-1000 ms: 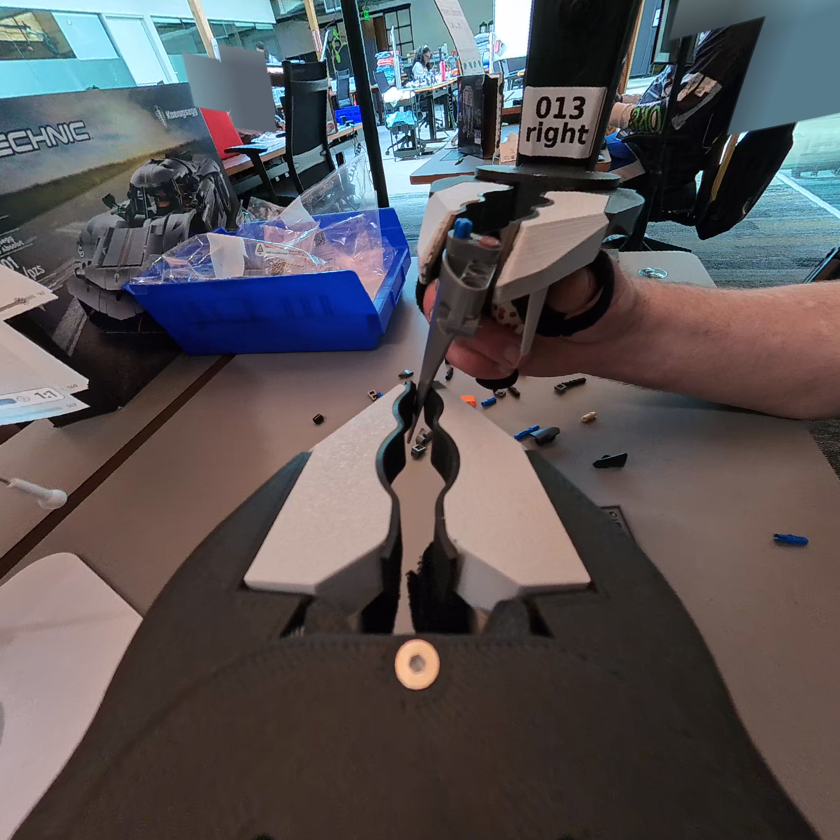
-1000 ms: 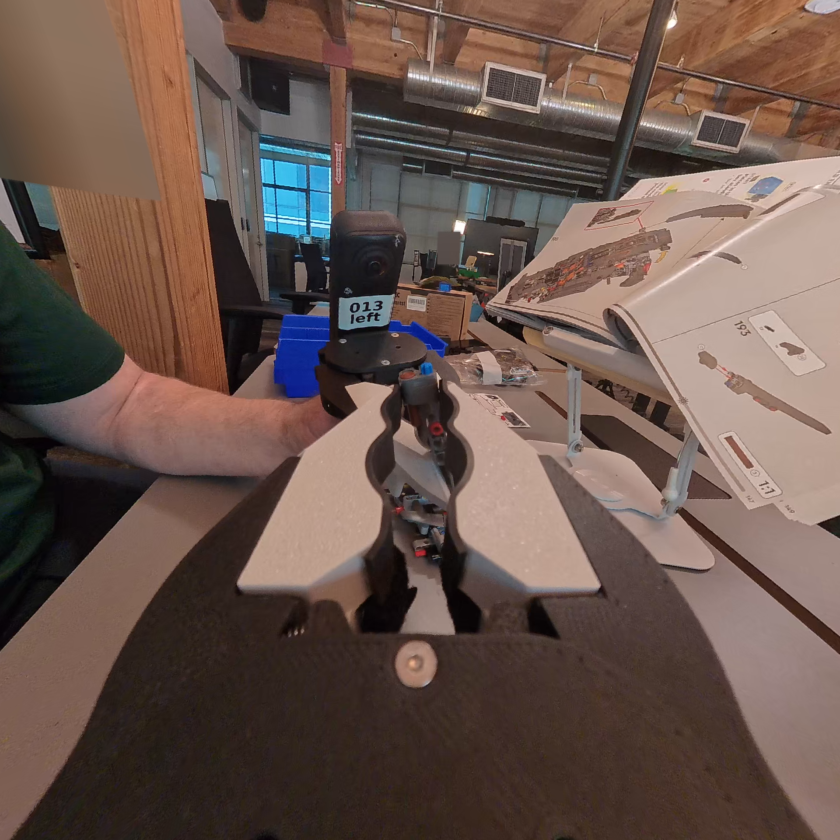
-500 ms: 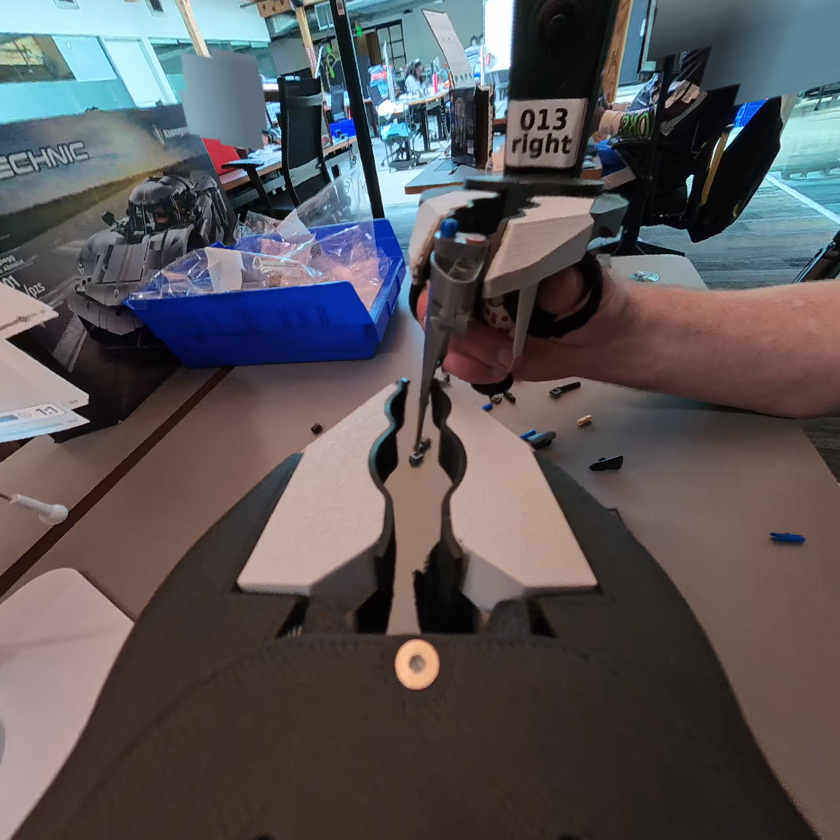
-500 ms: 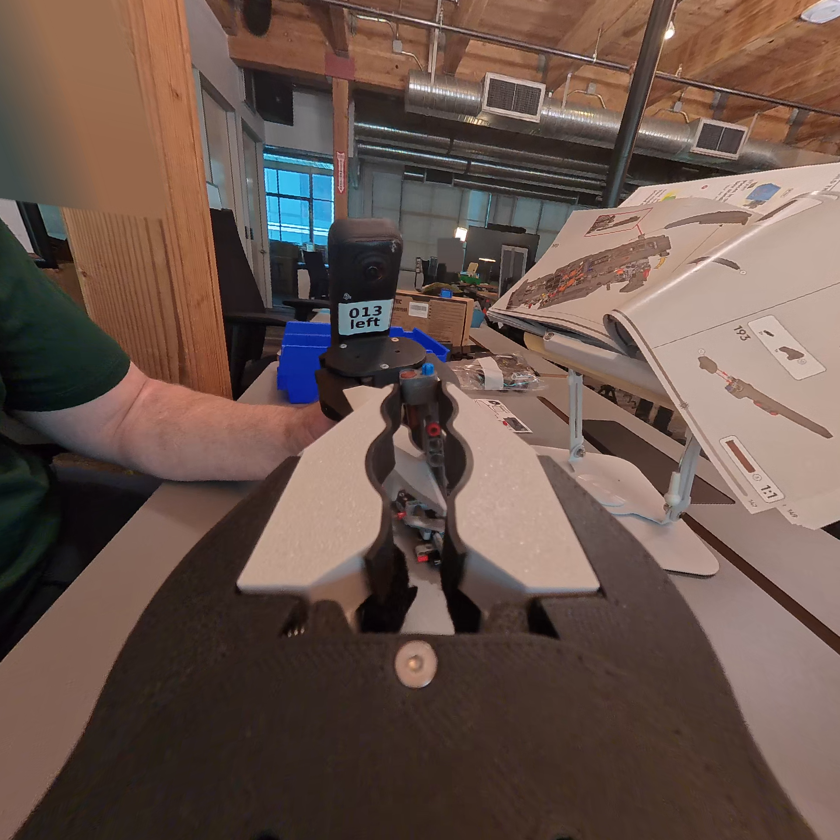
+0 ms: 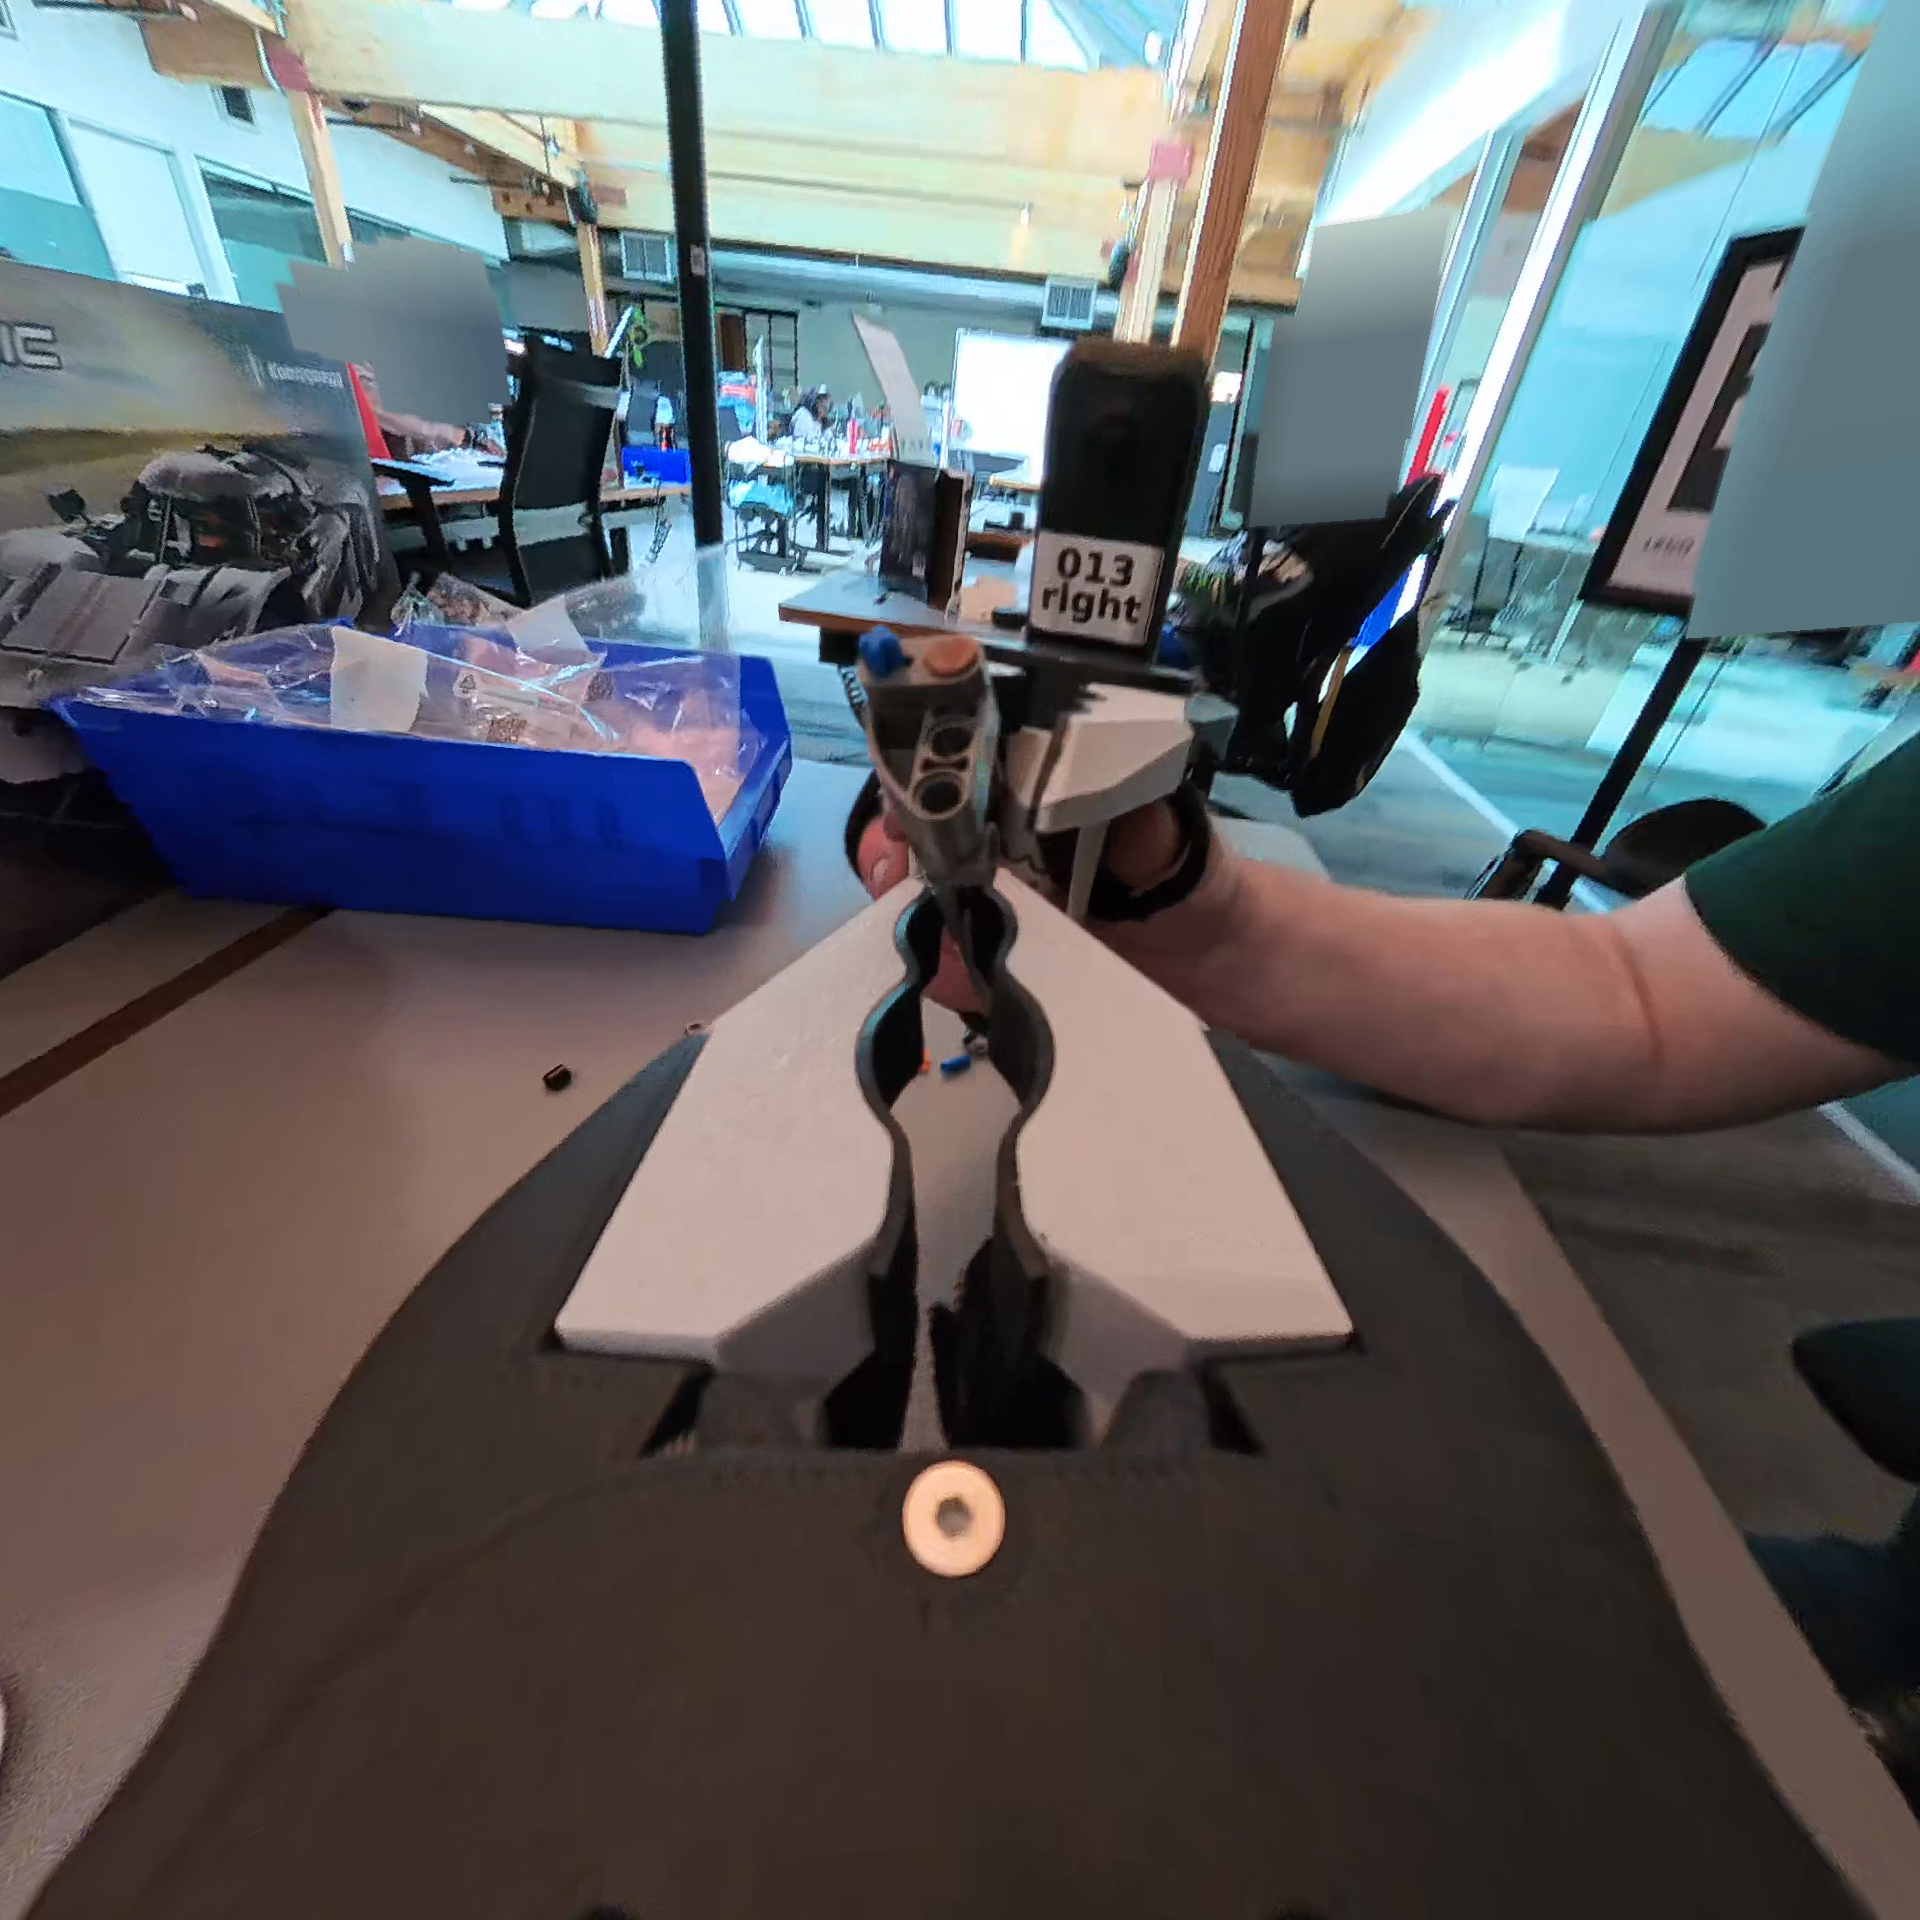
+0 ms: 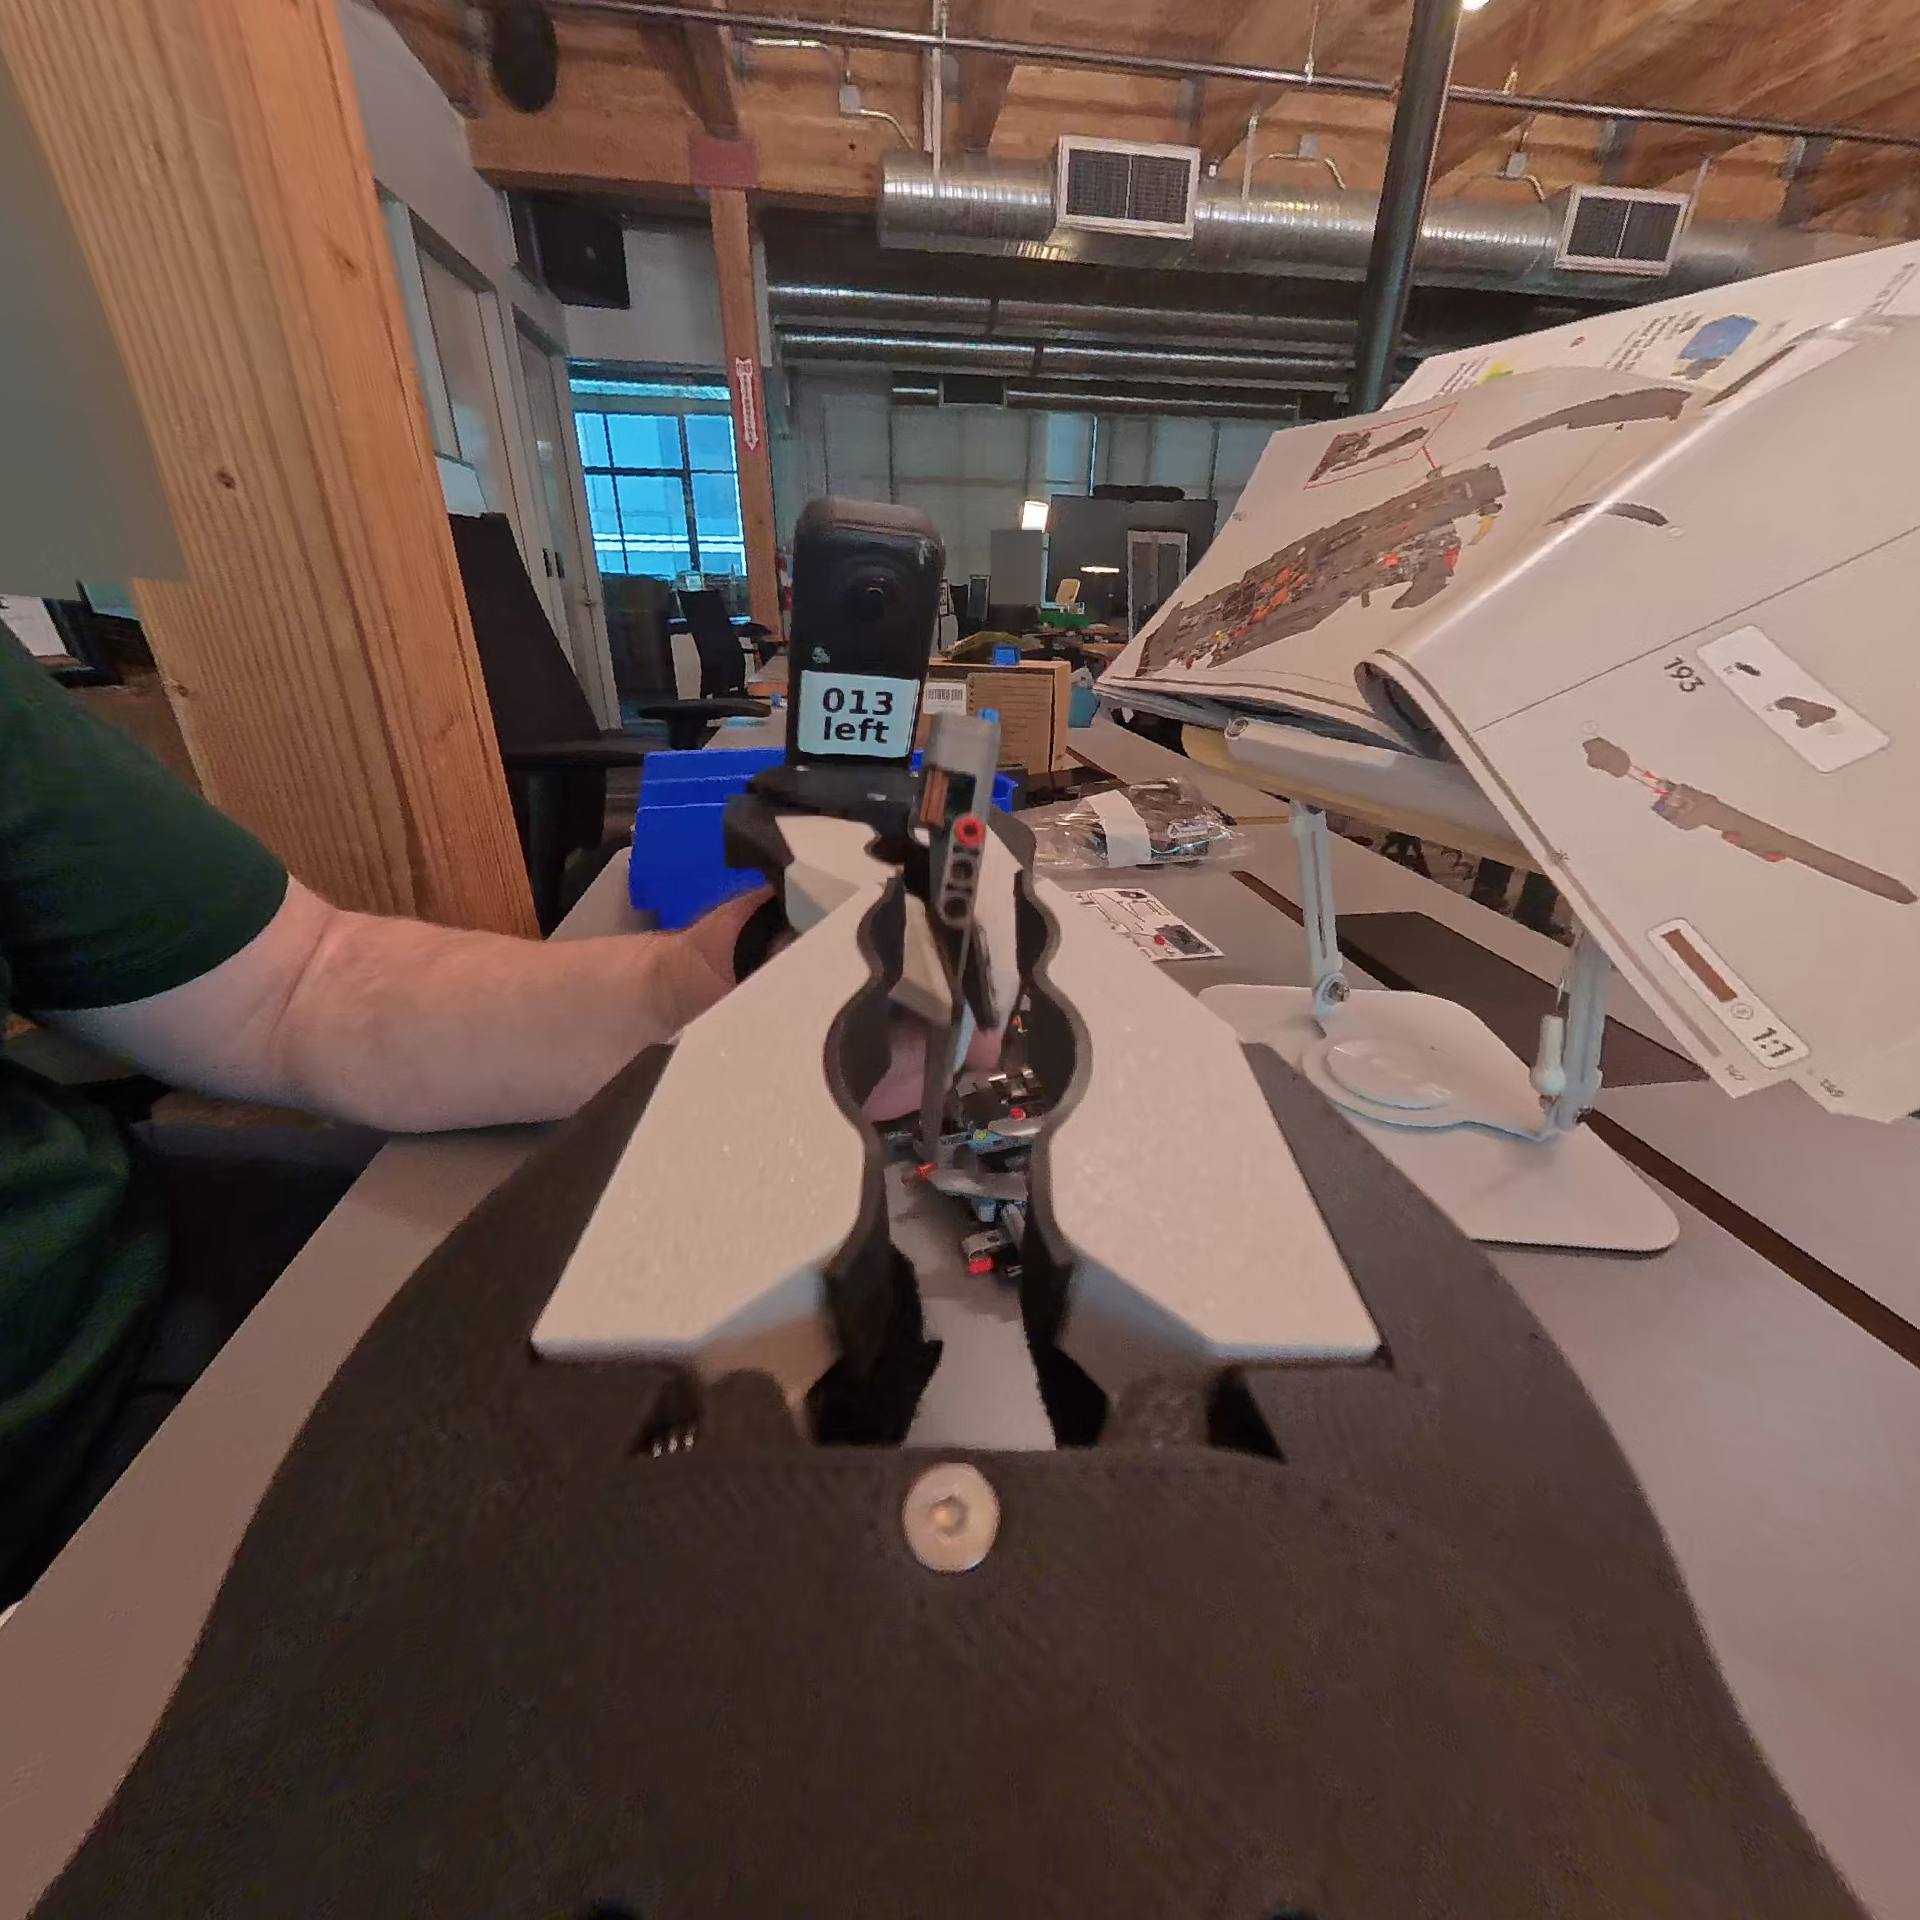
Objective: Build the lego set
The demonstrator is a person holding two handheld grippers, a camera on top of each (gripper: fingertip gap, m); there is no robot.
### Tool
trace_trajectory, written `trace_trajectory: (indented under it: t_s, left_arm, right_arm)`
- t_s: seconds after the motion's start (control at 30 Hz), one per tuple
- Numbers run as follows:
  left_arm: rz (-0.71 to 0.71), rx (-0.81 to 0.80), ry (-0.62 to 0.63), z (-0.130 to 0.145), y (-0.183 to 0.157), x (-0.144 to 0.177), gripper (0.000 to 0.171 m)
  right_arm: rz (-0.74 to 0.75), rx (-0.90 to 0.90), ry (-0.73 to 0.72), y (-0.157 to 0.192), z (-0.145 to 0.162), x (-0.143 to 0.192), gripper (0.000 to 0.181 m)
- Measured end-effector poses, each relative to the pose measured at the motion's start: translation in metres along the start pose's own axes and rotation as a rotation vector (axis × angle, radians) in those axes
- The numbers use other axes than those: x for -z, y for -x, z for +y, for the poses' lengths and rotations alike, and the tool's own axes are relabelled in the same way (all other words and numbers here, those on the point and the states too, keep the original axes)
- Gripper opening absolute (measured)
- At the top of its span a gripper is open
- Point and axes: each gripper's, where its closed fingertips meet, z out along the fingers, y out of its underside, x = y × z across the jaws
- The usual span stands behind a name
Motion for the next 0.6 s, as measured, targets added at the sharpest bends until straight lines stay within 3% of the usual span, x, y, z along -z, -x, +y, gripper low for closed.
trace_trajectory:
  t_s: [0.17,0.4,0.6]
  left_arm:
    - [0.028,0.049,-0.039,-0.004,0.001,0.004,0.003]
    - [0.022,0.082,-0.064,-0.004,0.006,0.004,0.003]
    - [0.005,0.077,-0.102,-0.011,0.009,0.01,0.003]
  right_arm:
    - [-0.016,-0.02,0.037,0.001,0.008,-0.003,0.012]
    - [0.01,-0.032,0.08,-0.006,0.013,0.0,0.021]
    - [0.009,-0.062,0.203,-0.008,0.037,-0.003,0.017]
